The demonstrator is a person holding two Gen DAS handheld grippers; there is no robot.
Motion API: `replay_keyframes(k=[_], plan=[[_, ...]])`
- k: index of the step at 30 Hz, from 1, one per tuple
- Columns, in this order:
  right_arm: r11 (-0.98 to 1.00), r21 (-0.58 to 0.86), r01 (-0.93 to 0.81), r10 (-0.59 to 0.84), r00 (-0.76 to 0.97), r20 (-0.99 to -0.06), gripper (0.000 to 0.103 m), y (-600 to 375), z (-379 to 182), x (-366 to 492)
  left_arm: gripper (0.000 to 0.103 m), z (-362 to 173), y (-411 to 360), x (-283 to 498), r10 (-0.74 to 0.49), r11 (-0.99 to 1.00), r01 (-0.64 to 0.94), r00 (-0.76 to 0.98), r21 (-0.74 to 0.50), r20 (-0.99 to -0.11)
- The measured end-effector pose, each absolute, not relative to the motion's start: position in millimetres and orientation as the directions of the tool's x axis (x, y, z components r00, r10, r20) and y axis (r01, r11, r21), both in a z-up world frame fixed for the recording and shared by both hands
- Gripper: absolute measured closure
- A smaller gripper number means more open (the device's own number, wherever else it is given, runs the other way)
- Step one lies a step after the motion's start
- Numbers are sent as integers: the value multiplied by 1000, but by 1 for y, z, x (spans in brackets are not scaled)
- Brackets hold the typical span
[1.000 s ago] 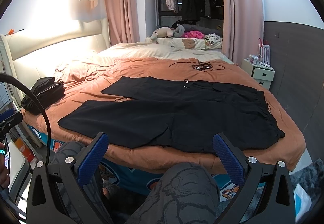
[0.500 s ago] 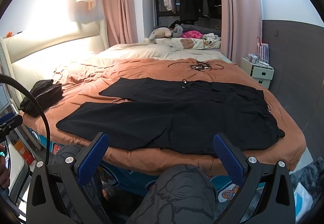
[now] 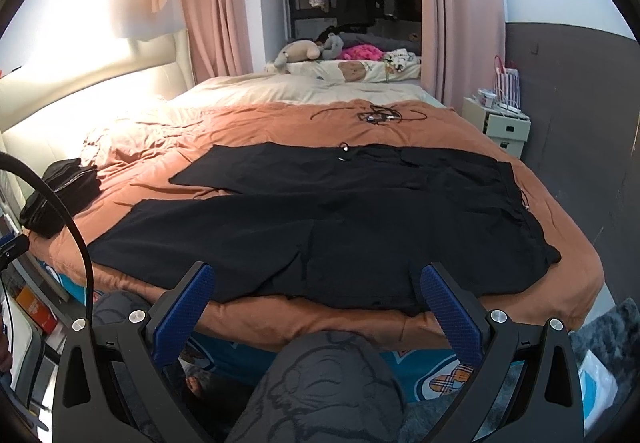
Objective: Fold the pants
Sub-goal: 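Lower both tools toward the hems of the black pant legs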
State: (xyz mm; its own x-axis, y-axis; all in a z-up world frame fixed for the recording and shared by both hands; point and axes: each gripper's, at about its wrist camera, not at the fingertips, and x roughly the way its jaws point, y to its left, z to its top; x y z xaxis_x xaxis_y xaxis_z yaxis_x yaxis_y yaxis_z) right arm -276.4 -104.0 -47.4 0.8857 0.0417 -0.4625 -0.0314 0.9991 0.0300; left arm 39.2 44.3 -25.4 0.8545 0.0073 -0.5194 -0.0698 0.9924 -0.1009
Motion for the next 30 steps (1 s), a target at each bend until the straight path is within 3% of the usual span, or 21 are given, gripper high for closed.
replay_keyframes(k=[11, 22, 30], plan=[[994, 103, 42, 17, 854, -520, 0, -131, -54, -242, 2, -63, 75, 82, -16, 980, -106, 797, -167, -604], [983, 158, 99, 7, 827, -563, 0, -161, -61, -222, 23, -101, 127, 109, -61, 946, -172, 739, -276, -671], [973, 174, 153, -12, 784, -621, 0, -172, -73, -203, 30, -136, 161, 134, -139, 889, -227, 693, -398, -707]])
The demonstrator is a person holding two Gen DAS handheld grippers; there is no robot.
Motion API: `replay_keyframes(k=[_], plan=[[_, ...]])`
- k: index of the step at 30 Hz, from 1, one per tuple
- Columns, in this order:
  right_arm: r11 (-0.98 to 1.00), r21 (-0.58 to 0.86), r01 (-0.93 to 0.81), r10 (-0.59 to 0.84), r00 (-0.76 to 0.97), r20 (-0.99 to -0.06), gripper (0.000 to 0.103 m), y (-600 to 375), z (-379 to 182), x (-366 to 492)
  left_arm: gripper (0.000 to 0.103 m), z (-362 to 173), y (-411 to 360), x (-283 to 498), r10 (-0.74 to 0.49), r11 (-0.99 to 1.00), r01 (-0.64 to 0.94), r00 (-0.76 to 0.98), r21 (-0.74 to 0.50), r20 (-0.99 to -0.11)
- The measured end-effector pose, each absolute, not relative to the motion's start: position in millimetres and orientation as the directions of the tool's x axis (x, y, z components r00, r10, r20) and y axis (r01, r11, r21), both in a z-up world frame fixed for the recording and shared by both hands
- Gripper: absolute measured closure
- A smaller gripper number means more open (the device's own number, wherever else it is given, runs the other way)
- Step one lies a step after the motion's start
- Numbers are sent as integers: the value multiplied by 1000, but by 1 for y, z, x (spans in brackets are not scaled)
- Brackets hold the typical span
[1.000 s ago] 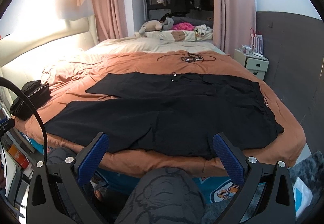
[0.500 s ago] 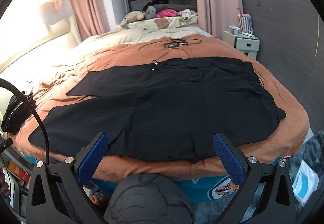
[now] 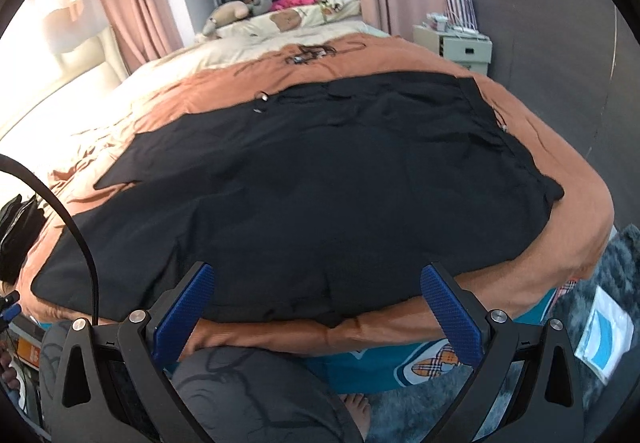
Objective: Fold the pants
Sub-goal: 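Lower both tools toward the hems of the black pant legs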
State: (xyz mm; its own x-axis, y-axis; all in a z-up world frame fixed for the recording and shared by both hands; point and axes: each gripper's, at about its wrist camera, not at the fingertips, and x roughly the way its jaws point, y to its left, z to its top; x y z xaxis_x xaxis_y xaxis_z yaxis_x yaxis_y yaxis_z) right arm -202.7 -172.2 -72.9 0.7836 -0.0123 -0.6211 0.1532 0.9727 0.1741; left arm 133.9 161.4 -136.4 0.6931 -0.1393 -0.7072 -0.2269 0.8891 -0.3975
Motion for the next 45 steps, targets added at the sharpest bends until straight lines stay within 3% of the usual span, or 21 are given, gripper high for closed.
replay_keyframes(k=[12, 18, 20, 24, 28, 31, 36, 40, 45], plan=[[956, 200, 215, -22, 730, -683, 0, -191, -79, -161, 38, -176, 186, 171, -209, 824, -291, 640, -485, -739], [948, 200, 248, -40, 716, -697, 0, -198, -78, -151, 41, -176, 201, 183, -215, 795, -303, 669, -526, -712], [942, 210, 263, -43, 713, -700, 0, -203, -78, -150, 46, -177, 209, 187, -214, 779, -317, 676, -540, -705], [925, 229, 302, -59, 713, -698, 0, -214, -84, -149, 74, -181, 223, 190, -175, 734, -391, 681, -555, -711], [907, 250, 339, -72, 708, -702, 0, -232, -87, -154, 90, -181, 230, 190, -155, 706, -424, 689, -567, -708], [893, 262, 366, -84, 707, -702, 0, -246, -89, -158, 91, -176, 229, 189, -120, 713, -441, 688, -545, -715], [860, 281, 425, -106, 688, -718, 9, -275, -98, -166, 92, -170, 228, 193, -92, 718, -456, 687, -525, -721], [807, 364, 464, -88, 705, -703, 11, -306, -107, -178, 92, -163, 227, 195, -73, 722, -462, 689, -515, -721], [754, 465, 463, -35, 736, -676, 29, -340, -122, -181, 92, -153, 223, 201, -45, 743, -460, 690, -486, -723]])
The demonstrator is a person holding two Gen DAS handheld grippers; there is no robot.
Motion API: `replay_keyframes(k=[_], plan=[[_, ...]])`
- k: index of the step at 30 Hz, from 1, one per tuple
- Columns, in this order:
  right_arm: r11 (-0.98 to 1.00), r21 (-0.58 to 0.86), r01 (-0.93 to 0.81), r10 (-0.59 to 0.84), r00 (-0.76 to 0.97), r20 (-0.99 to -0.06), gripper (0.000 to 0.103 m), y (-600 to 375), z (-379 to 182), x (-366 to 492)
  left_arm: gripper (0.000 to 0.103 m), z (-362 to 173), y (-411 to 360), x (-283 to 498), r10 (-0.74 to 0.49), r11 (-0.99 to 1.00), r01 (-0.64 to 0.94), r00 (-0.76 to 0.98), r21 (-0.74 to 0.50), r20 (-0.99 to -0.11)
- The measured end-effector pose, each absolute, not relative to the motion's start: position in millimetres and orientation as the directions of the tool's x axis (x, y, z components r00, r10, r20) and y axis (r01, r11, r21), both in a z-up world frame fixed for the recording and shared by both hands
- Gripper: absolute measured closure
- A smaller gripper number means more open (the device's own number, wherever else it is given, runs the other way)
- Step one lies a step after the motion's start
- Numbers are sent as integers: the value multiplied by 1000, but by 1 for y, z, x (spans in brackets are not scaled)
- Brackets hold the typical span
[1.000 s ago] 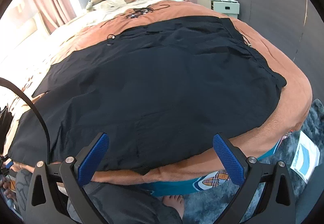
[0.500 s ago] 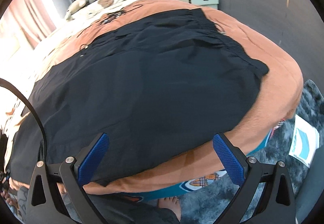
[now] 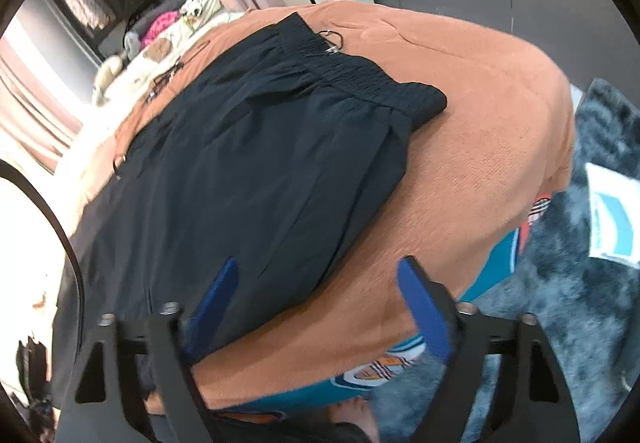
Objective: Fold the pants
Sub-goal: 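Lower both tools toward the hems of the black pant legs, then grasp a pant-leg hem with the left tool while the right tool grasps the other hem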
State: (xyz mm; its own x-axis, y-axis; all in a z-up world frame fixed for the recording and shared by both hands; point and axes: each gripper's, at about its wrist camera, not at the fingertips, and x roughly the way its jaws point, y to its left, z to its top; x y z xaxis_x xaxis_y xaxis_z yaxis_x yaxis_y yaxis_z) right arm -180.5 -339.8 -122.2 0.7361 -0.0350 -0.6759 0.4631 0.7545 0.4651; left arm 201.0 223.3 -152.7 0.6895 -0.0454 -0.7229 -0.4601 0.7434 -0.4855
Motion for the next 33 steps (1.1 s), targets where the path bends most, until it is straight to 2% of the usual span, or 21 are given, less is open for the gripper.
replay_keyframes(k=[9, 16, 18, 19, 21, 23, 33], plan=[[707, 523, 476, -37, 764, -644, 31, -381, -131, -167, 92, -140, 221, 213, -34, 766, -456, 674, -452, -738], [678, 555, 481, -24, 770, -638, 50, -408, -129, -151, 92, -127, 216, 227, -21, 786, -447, 671, -428, -741], [668, 580, 466, -6, 783, -622, 60, -415, -129, -149, 92, -123, 214, 230, -16, 788, -448, 671, -423, -741], [666, 595, 450, 10, 792, -611, 72, -416, -130, -148, 92, -121, 214, 232, -14, 789, -449, 670, -420, -742], [664, 596, 452, 5, 795, -607, 88, -421, -129, -147, 93, -117, 213, 236, -10, 793, -447, 668, -413, -744], [638, 636, 435, 14, 818, -574, 98, -428, -126, -154, 93, -111, 211, 238, -10, 794, -444, 673, -415, -740], [646, 651, 399, -21, 862, -507, 103, -439, -90, -171, 93, -70, 202, 269, -22, 824, -382, 715, -418, -698]])
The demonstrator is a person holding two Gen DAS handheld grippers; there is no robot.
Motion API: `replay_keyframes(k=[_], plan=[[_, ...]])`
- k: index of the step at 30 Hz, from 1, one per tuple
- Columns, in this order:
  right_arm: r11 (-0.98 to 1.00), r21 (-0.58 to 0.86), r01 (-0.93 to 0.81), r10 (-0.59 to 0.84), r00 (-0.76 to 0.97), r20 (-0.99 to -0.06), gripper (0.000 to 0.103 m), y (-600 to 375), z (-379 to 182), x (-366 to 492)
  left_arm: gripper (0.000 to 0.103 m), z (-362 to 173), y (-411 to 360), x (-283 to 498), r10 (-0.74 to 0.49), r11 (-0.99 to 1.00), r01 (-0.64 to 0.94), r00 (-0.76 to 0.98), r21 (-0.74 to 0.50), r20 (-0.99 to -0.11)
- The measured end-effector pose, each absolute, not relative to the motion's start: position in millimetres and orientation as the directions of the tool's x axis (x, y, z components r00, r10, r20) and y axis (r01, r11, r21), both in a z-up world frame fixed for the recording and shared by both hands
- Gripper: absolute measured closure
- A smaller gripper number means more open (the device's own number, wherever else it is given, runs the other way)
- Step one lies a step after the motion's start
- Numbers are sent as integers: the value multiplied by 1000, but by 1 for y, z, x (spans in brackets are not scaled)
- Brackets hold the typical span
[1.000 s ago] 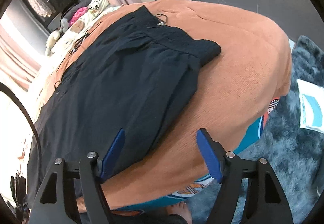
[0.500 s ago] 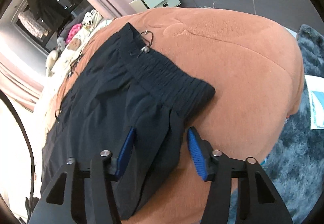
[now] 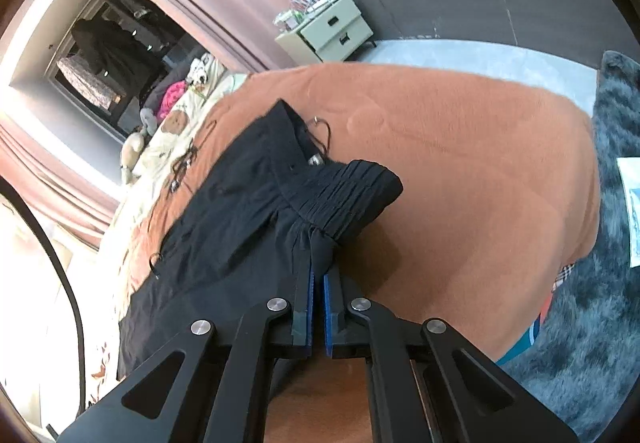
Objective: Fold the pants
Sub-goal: 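Grasp a pant-leg hem with the left tool while the right tool grasps the other hem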
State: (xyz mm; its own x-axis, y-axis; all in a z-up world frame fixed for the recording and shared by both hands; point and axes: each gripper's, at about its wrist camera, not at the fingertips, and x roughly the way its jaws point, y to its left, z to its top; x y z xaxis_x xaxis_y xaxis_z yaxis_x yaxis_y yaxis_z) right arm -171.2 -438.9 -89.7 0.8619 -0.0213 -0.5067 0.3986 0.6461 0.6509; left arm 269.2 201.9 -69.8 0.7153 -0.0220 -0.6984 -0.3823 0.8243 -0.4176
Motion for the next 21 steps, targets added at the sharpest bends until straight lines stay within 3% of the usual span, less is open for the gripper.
replay_keyframes(k=[21], plan=[[738, 582, 341, -60, 892, -447, 103, -427, -17, -111, 93, 11, 188, 364, -31, 880, -272, 785, -390, -618]])
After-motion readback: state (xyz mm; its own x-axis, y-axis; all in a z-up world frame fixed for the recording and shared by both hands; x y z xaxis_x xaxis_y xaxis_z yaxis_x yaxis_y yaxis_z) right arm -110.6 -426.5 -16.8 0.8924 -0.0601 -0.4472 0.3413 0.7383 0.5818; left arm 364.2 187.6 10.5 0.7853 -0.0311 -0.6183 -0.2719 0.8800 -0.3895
